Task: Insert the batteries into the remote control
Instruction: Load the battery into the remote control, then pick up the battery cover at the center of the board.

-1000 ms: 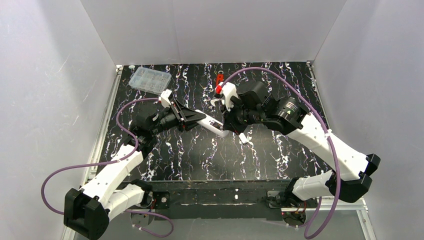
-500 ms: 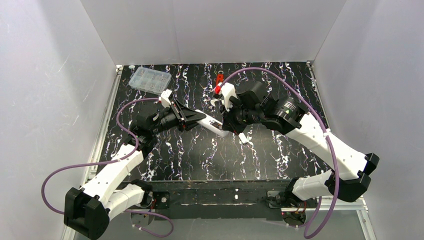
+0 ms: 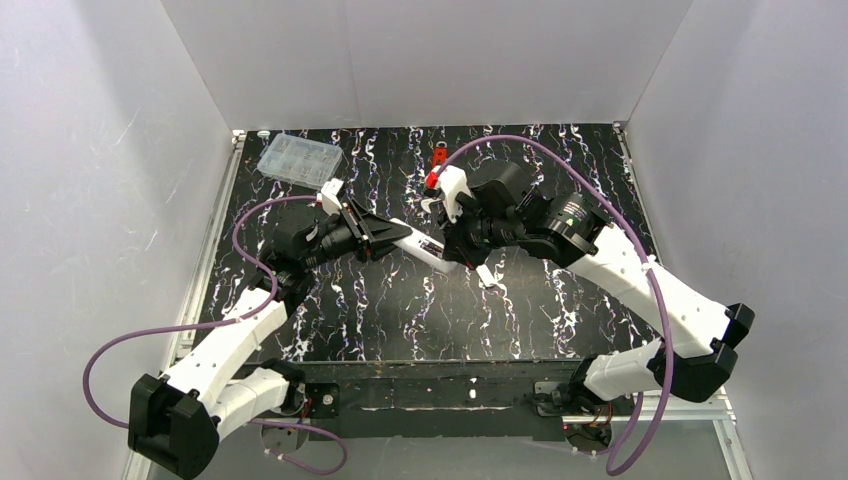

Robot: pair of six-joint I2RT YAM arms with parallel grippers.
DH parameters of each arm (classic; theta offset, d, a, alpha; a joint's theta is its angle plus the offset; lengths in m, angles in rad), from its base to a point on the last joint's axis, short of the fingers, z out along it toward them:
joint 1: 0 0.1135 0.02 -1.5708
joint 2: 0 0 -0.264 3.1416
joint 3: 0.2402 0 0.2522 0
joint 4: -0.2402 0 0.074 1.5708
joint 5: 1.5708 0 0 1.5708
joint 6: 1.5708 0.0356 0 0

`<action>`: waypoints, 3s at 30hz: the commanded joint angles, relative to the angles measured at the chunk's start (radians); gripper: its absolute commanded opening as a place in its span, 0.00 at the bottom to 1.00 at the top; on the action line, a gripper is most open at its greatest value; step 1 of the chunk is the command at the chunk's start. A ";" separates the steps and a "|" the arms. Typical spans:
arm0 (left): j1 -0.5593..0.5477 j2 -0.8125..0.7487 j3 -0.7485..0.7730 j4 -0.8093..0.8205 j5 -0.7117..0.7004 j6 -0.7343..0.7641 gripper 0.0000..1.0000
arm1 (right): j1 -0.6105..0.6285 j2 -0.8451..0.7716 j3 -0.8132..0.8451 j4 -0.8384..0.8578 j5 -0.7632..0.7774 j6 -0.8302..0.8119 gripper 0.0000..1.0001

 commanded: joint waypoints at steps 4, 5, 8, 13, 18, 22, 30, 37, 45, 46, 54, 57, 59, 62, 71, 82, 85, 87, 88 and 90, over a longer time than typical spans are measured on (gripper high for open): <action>-0.005 -0.003 0.011 0.090 0.058 -0.008 0.00 | -0.001 0.053 0.075 0.030 -0.030 -0.025 0.01; -0.005 -0.003 0.012 0.090 0.060 -0.008 0.00 | -0.001 0.059 0.077 0.024 -0.034 -0.027 0.01; -0.005 -0.005 0.013 0.090 0.062 -0.007 0.00 | -0.001 0.075 0.082 0.006 -0.043 -0.032 0.01; -0.005 -0.004 0.020 0.087 0.065 -0.003 0.00 | -0.001 0.102 0.095 -0.018 -0.051 -0.033 0.01; -0.005 0.002 0.028 0.082 0.073 0.002 0.00 | -0.001 0.121 0.111 -0.033 -0.056 -0.033 0.01; -0.005 -0.003 0.039 0.022 0.084 0.054 0.00 | -0.002 0.093 0.113 0.008 -0.050 -0.033 0.01; -0.005 -0.052 0.042 -0.190 0.084 0.210 0.00 | -0.009 -0.081 -0.002 0.258 0.024 -0.009 0.04; -0.005 -0.077 0.073 -0.345 0.100 0.311 0.00 | -0.212 -0.134 -0.164 0.267 0.094 0.127 0.22; -0.005 -0.040 0.099 -0.256 0.189 0.285 0.00 | -0.325 -0.020 -0.357 0.243 0.045 0.179 0.64; -0.005 -0.037 0.104 -0.237 0.202 0.277 0.00 | -0.326 -0.003 -0.378 0.258 0.046 0.185 0.65; -0.005 -0.035 0.134 -0.252 0.234 0.287 0.00 | -0.345 0.153 -0.470 0.326 0.053 0.200 0.70; -0.005 -0.030 0.140 -0.255 0.237 0.287 0.00 | -0.346 0.206 -0.470 0.330 0.073 0.197 0.71; -0.005 -0.029 0.147 -0.261 0.239 0.290 0.00 | -0.348 0.234 -0.467 0.330 0.102 0.193 0.71; -0.005 -0.028 0.154 -0.272 0.237 0.297 0.00 | -0.360 0.273 -0.461 0.318 0.135 0.201 0.71; -0.006 -0.031 0.154 -0.278 0.231 0.298 0.00 | -0.383 0.326 -0.493 0.309 0.130 0.255 0.73; -0.006 -0.017 0.172 -0.284 0.234 0.297 0.00 | -0.386 0.214 -0.514 0.342 0.161 0.280 0.86; -0.005 -0.016 0.170 -0.282 0.230 0.296 0.00 | -0.386 0.180 -0.505 0.342 0.178 0.272 0.86; -0.005 -0.013 0.170 -0.274 0.230 0.290 0.00 | -0.386 0.178 -0.495 0.329 0.175 0.260 0.68; -0.005 -0.011 0.170 -0.270 0.230 0.288 0.00 | -0.386 0.177 -0.496 0.328 0.175 0.259 0.57; -0.005 -0.011 0.171 -0.268 0.231 0.286 0.00 | -0.386 0.175 -0.500 0.333 0.170 0.261 0.38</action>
